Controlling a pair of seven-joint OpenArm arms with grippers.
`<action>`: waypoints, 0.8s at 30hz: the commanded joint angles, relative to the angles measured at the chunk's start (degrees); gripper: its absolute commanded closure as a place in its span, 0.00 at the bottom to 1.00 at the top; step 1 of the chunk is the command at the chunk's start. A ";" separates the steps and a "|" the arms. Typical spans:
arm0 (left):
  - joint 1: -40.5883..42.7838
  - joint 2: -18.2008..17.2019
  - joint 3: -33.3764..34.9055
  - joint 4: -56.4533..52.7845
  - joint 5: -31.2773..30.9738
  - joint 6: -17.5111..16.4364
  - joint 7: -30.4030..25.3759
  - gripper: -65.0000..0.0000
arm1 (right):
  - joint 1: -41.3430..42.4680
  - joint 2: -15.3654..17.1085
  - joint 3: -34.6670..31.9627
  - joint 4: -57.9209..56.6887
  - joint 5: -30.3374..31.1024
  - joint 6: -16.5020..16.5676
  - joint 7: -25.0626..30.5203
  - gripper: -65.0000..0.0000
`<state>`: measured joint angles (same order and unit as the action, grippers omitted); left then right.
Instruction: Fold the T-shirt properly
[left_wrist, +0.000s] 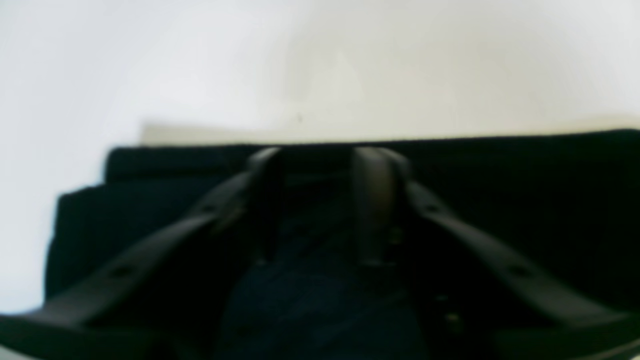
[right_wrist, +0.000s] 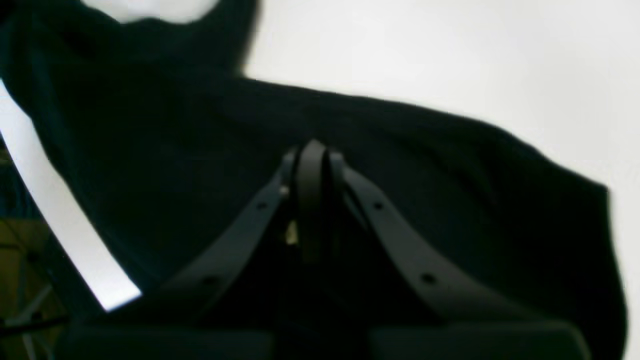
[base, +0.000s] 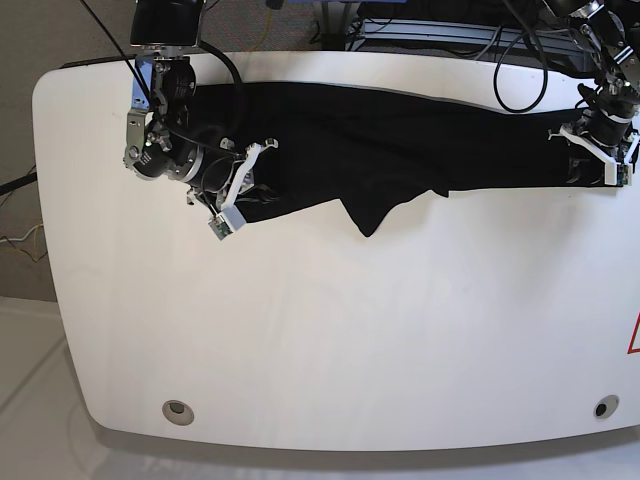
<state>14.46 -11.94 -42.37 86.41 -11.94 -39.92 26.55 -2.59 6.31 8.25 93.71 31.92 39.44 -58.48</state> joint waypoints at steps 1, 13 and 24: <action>-0.14 -0.78 -0.10 1.23 -0.66 -0.08 -0.67 0.64 | 0.23 0.55 0.55 0.59 -0.64 0.42 0.38 1.00; 1.59 -1.52 1.56 6.65 -8.91 -0.08 8.57 1.00 | 1.19 2.51 6.21 -2.48 -2.58 -0.14 2.17 0.99; 5.67 -7.38 1.23 8.98 -25.80 -0.08 12.55 0.87 | 0.96 5.09 7.15 -3.27 -3.23 0.47 3.64 0.98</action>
<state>20.64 -17.82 -39.99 95.04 -35.94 -40.16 39.33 -2.31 10.85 15.81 88.77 28.23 39.42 -55.94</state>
